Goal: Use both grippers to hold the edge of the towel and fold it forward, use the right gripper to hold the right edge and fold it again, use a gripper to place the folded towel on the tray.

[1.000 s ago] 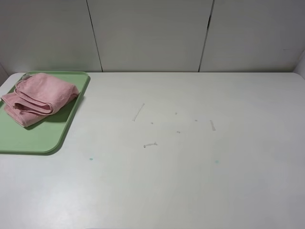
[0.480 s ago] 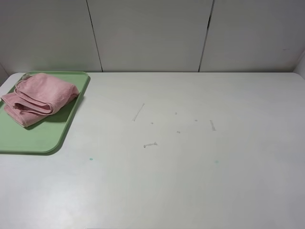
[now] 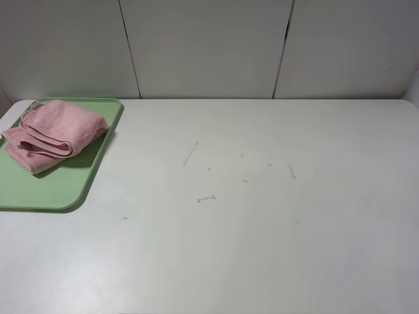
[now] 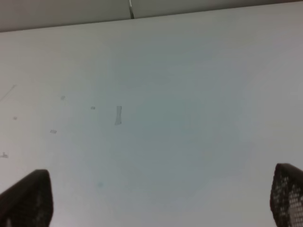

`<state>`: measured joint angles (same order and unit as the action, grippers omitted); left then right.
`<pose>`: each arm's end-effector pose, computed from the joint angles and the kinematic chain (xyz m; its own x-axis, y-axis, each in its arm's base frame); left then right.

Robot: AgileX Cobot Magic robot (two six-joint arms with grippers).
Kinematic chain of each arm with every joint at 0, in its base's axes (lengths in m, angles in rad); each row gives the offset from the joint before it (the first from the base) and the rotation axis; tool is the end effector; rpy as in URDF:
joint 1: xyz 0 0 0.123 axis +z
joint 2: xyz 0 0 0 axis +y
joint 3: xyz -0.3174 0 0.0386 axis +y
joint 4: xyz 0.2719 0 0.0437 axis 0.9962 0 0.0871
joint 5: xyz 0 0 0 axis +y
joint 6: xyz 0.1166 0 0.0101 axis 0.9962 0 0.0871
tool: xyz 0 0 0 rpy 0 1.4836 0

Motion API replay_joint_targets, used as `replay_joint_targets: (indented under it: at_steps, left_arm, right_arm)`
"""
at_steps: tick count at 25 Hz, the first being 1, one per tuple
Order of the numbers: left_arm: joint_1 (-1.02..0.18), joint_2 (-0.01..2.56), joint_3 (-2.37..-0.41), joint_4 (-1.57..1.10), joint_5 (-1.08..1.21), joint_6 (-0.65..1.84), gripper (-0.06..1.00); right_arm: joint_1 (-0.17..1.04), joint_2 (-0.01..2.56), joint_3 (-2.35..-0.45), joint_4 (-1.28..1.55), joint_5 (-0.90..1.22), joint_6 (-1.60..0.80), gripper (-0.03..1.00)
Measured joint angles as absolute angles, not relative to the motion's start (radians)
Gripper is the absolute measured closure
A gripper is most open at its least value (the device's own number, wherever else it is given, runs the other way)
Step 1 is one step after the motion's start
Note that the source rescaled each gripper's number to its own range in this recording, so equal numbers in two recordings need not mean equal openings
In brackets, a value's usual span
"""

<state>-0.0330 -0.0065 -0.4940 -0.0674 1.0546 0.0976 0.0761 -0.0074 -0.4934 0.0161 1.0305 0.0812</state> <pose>0.0040 -0.0070 0.2758 -0.4426 0.0788 -0.8933 0.1139 0.9930 0.0311 0.0054 0.0020 0.2779 -0.4331 0.0566 -0.8996 -0.0500 0.9950 0.0866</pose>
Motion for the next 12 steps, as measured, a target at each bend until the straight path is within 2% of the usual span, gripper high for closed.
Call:
replay_joint_targets:
  at_steps: [12]
  left_arm:
    - [-0.033,-0.007,-0.494,-0.067,1.055,0.098,-0.05]
  right_arm:
    - [0.075,-0.007,-0.493,0.016,1.031,0.081,-0.03]
